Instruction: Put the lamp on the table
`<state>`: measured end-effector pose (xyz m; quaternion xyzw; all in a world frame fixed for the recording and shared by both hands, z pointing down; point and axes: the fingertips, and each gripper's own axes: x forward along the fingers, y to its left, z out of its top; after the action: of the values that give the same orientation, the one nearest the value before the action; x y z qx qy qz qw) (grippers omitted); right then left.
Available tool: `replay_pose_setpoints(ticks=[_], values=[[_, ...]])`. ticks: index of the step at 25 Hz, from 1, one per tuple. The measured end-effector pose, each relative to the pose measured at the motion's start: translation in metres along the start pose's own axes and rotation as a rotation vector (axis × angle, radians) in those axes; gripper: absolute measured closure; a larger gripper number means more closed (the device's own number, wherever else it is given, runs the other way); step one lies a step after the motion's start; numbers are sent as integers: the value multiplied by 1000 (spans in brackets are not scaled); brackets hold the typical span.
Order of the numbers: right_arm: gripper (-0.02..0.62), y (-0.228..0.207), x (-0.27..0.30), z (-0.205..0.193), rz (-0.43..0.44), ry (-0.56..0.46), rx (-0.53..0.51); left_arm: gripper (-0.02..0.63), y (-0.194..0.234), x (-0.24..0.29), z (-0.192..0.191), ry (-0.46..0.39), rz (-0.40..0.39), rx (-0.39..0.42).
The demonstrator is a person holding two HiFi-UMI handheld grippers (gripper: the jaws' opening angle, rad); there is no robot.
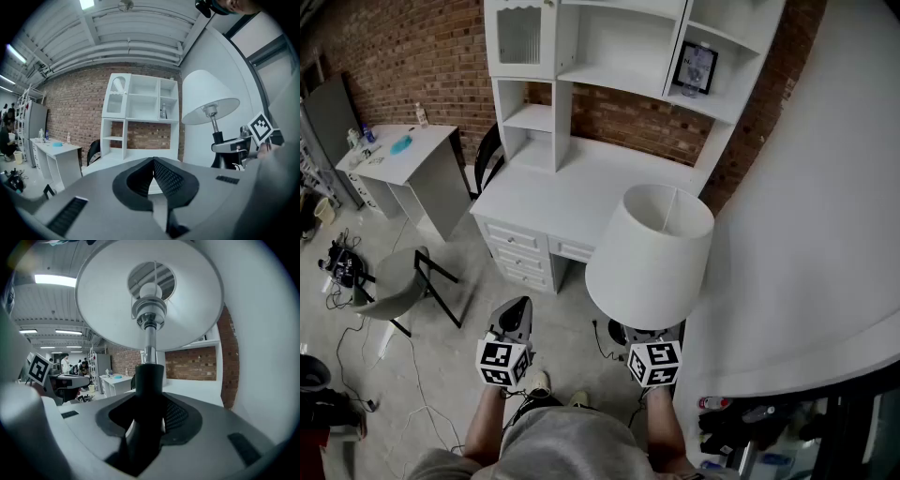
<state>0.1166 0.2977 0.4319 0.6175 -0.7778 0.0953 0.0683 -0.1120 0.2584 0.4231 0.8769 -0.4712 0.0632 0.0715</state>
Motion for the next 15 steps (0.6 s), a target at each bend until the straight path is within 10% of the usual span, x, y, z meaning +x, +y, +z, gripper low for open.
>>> replay_pose_setpoints(ticks=[15], values=[[430, 6, -2, 4, 23, -3, -24, 601, -3, 0, -1, -6, -9, 1]])
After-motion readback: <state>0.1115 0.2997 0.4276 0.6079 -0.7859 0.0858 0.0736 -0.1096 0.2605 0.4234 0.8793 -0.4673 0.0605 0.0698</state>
